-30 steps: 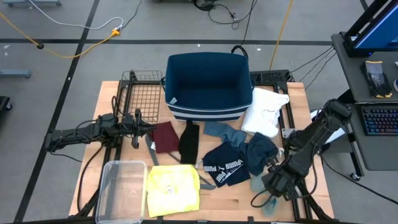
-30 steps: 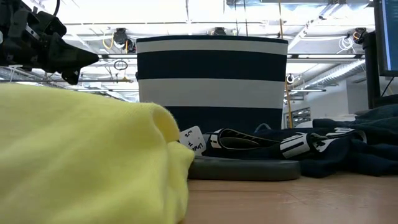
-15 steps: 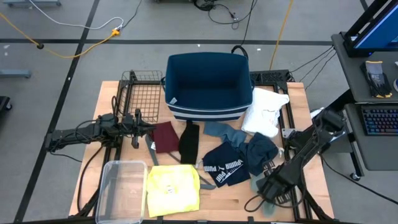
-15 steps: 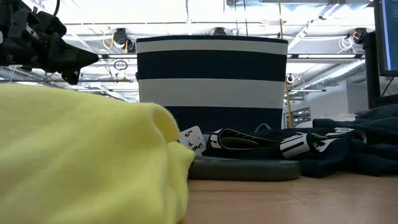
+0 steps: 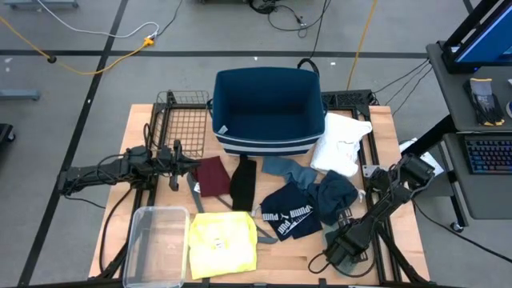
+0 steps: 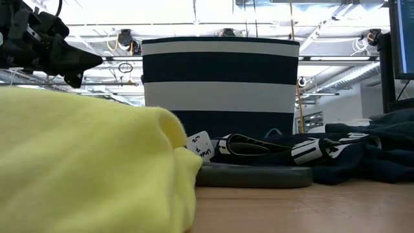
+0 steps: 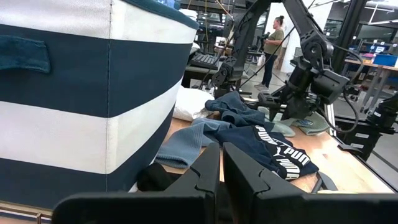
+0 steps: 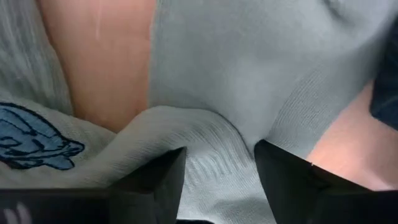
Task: Pick & Place Cloths
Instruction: Put the light green sock into the transparent bin
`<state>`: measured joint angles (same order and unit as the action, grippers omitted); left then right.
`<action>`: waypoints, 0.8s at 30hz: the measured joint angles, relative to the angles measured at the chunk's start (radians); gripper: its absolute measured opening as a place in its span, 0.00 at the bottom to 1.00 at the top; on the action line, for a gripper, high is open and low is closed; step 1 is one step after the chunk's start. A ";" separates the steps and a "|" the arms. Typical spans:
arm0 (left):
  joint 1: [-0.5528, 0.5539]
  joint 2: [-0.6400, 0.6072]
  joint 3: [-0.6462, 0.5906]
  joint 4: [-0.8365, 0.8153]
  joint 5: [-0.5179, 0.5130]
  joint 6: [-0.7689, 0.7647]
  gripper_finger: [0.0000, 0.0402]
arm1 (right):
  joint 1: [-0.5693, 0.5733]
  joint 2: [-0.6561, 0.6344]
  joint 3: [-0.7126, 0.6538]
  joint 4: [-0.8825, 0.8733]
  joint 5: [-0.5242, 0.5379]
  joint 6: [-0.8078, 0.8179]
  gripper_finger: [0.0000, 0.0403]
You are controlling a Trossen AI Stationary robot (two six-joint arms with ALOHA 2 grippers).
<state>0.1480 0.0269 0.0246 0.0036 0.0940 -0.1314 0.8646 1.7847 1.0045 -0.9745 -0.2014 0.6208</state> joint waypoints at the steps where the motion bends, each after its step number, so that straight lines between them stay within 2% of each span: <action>1: 0.000 0.000 0.000 0.000 0.000 0.000 0.05 | 0.000 0.006 -0.001 0.001 -0.003 0.003 0.42; 5: 0.000 0.000 0.000 0.000 0.000 -0.006 0.05 | 0.000 0.005 -0.001 0.012 -0.005 0.023 0.30; 11: 0.000 0.000 0.000 0.000 0.000 -0.009 0.05 | 0.000 -0.010 -0.002 0.026 -0.028 0.061 0.05; 17: 0.000 0.000 0.000 0.000 0.000 -0.005 0.05 | -0.003 -0.084 -0.003 0.041 -0.049 0.158 0.02; 24: 0.000 0.000 0.000 0.001 0.000 -0.003 0.05 | -0.041 -0.329 0.012 0.149 -0.056 0.331 0.01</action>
<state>0.1482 0.0269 0.0246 0.0043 0.0940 -0.1345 0.8236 1.4561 1.0164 -0.8258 -0.2569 0.9518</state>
